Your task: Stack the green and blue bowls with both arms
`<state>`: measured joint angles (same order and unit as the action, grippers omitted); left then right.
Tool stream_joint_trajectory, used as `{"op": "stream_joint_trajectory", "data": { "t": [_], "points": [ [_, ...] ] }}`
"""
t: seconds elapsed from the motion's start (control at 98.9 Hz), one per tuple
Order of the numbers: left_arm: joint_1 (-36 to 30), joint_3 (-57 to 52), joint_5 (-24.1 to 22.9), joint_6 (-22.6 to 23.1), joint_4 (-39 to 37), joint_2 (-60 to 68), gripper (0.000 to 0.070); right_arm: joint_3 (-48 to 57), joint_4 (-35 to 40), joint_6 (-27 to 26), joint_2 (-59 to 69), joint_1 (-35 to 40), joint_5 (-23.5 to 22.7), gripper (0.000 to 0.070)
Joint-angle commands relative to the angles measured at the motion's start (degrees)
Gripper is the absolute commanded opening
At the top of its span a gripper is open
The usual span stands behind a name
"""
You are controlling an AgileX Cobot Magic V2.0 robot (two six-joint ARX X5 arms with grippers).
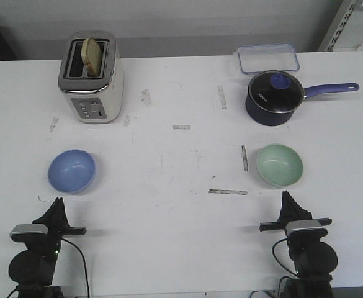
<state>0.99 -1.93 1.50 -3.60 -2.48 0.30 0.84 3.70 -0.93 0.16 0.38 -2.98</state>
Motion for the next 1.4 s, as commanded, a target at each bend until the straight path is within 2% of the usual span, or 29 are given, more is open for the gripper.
{"op": "stream_joint_trajectory", "data": {
  "t": [0.0,1.032,1.153,1.305,1.385],
  "points": [
    [0.0,1.22,0.02,-0.11,-0.61,-0.07,0.0001,-0.13,-0.72,-0.79,-0.09,0.0,0.02,0.0],
    [0.0,1.22,0.02,-0.11,-0.57,-0.07,0.0001,-0.11,-1.27,-0.63,-0.09,-0.02,0.17,0.0],
    [0.0,1.22,0.02,-0.11,-0.57,-0.07,0.0001,-0.11,-5.51,-0.52,-0.09,-0.07,3.41,0.0],
    [0.0,1.22,0.02,-0.11,-0.57,-0.07,0.0001,1.33,-19.71,-0.5,-0.09,-0.07,5.16,0.0],
    [0.0,1.22,0.02,-0.11,-0.59,-0.07,0.0001,6.19,-19.8,-0.5,1.05,-0.07,8.31,0.0]
  ]
}}
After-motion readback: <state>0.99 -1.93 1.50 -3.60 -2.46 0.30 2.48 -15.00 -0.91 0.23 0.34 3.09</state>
